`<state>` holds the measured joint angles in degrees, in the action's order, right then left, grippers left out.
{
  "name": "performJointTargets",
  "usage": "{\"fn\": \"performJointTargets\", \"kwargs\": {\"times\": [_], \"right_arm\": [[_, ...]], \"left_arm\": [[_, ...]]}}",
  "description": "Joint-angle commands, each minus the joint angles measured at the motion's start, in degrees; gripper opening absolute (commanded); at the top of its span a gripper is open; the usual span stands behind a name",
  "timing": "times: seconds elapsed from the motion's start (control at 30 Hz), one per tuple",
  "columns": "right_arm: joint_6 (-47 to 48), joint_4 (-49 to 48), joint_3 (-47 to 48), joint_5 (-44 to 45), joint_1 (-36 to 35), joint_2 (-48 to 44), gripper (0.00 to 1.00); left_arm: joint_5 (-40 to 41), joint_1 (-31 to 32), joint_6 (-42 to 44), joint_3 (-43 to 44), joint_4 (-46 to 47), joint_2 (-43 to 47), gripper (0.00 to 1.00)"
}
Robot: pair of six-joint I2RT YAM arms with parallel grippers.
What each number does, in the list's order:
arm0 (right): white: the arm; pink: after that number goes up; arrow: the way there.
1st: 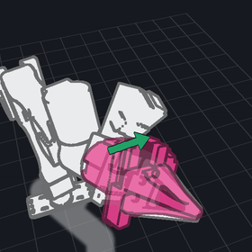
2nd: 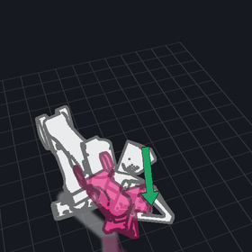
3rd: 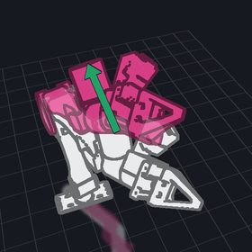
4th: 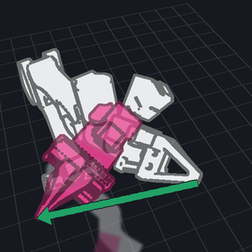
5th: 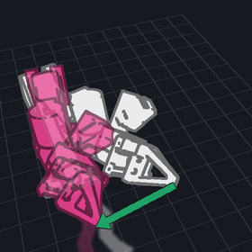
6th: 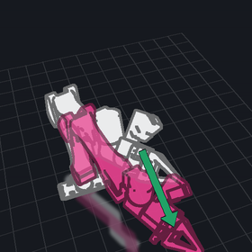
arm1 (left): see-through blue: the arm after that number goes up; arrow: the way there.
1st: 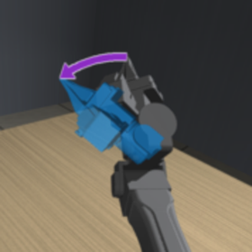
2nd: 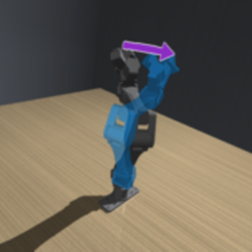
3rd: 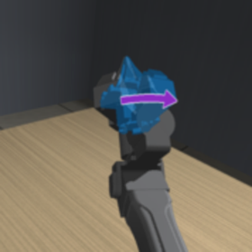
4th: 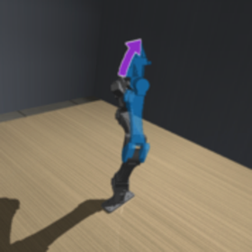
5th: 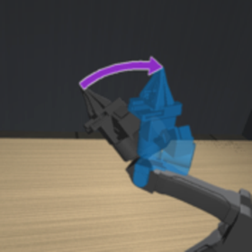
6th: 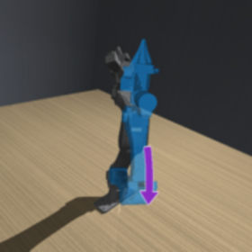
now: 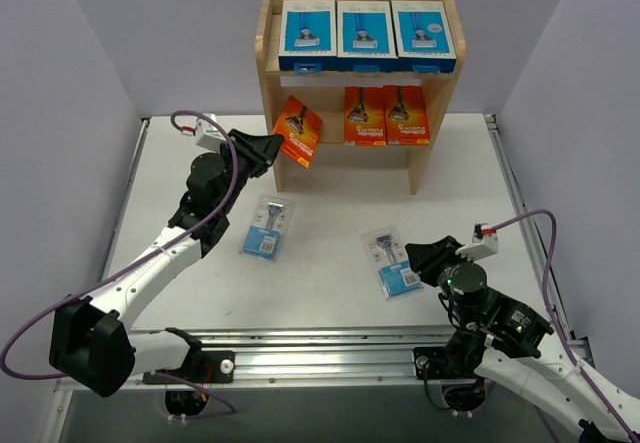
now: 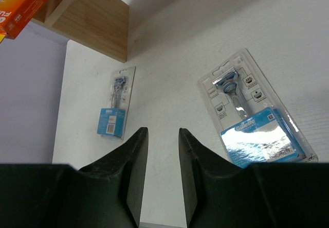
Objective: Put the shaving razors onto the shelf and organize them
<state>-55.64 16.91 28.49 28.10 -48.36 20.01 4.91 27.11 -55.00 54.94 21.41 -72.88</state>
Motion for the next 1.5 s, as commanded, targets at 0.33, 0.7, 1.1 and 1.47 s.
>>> {"fn": "performJointTargets", "kwargs": {"times": [0.33,0.7,1.1,1.47], "right_arm": [[0.27,-0.12,-0.10,0.47,0.37,-0.32,0.26],[0.79,0.24,-0.45,-0.49,0.37,-1.47,0.25],[-1.66,-44.53,-3.70,-18.33,0.46,8.17,0.67],[-12.30,-75.44,0.94,-24.58,1.07,33.93,0.81]], "left_arm": [[10.74,5.05,0.69,-3.08,14.08,6.09,0.02],[12.93,7.42,1.21,-2.20,18.32,4.24,0.02],[12.76,9.01,-1.33,-5.97,17.26,12.14,0.02],[11.71,9.27,-4.32,-12.31,14.45,24.45,0.02]]}}
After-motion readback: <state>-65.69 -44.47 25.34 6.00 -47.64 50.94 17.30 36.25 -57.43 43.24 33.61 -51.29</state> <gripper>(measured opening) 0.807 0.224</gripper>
